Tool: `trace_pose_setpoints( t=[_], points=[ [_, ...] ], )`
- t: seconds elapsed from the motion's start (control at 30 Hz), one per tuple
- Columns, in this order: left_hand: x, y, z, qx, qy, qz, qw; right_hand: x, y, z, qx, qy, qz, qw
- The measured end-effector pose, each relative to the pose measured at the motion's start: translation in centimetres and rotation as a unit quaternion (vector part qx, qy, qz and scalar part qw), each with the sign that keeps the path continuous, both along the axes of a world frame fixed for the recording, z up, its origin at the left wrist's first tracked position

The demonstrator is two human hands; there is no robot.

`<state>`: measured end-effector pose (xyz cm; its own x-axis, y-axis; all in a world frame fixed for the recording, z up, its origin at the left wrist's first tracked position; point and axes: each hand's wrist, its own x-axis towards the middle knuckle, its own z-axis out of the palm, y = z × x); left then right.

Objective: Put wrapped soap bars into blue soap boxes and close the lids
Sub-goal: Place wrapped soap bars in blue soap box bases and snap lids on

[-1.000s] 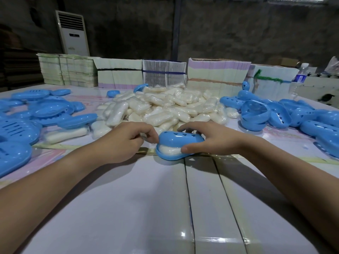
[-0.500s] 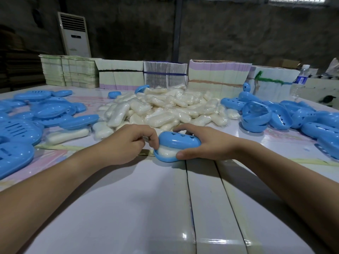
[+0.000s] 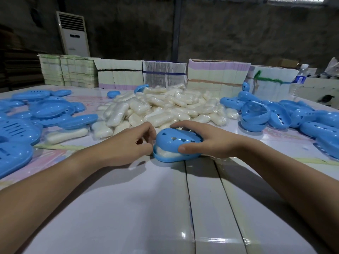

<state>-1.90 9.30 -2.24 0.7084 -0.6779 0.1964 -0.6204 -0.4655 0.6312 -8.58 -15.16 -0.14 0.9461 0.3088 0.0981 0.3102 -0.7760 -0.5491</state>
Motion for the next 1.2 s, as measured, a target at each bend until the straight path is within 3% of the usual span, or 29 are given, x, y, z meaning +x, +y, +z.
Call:
trace_pose_setpoints(
  t=[0.1, 1.2],
  points=[
    [-0.2, -0.3, -0.1, -0.017, 0.045, -0.001, 0.999, 0.0, 0.0, -0.2, 0.016, -0.010, -0.007, 1.000],
    [0.2, -0.6, -0.9, -0.030, -0.009, -0.027, 0.999, 0.1, 0.7, 0.1, -0.051, -0.063, -0.017, 0.997]
  ],
)
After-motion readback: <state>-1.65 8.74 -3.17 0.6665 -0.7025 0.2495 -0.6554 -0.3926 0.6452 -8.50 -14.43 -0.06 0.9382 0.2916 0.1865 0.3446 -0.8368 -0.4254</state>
